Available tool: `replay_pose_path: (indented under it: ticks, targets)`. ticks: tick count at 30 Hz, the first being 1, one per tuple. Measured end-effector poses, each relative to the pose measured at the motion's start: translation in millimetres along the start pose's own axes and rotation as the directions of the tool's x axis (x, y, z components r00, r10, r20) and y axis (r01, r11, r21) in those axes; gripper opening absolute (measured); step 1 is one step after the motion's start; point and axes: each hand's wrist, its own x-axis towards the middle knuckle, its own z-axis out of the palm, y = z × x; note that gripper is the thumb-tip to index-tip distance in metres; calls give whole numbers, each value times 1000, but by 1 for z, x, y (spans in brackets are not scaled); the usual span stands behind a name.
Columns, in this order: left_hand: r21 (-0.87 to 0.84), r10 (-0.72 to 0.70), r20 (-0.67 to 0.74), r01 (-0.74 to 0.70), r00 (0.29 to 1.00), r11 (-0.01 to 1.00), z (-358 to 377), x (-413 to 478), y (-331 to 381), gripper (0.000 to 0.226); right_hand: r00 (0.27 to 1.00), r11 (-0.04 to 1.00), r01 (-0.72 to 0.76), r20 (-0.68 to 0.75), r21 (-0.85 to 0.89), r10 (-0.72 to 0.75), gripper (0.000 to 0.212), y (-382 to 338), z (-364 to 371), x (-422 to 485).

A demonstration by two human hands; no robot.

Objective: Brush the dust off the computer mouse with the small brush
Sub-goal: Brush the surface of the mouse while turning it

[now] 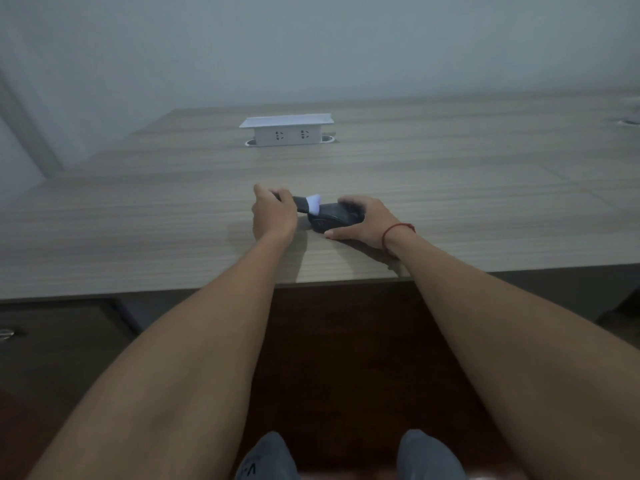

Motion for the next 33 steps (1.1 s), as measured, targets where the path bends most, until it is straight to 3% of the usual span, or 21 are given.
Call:
replay_pose_path:
  ticks: [3,6,9,11,15,19,23,28,33]
  targets:
    - [-79,35,-45,-38,998,996,-4,3,1,19,999,996,-46,-7,73,47,91,-2,-1,-1]
    - [-222,53,-83,-71,995,972,-4,-1,11,21,981,997,-51,-186,57,61,87,-3,9,-1]
    - [-182,83,-17,-85,996,980,2,-7,11,19,962,1000,-13,-272,27,20,77,-2,15,-2]
    - [-96,79,23,-76,997,992,5,-6,2,19,969,997,10,-245,77,9,72,-1,11,-3]
    - [56,33,-62,-29,998,998,-4,2,-9,24,986,994,52,-166,96,-36,61,1,2,-5]
    - [-170,21,-75,-33,997,985,-5,0,4,16,993,994,49,-110,99,-38,56,-1,1,-3]
    - [-119,71,28,-67,997,991,5,-10,4,12,989,990,18,-150,143,4,50,-3,6,2]
    - [-107,44,-49,-49,998,993,-1,-2,0,10,977,999,22,-214,32,-15,32,-5,15,0]
    - [-158,85,-23,-88,996,984,5,-2,19,15,984,999,-22,-176,-34,15,52,-8,13,-5]
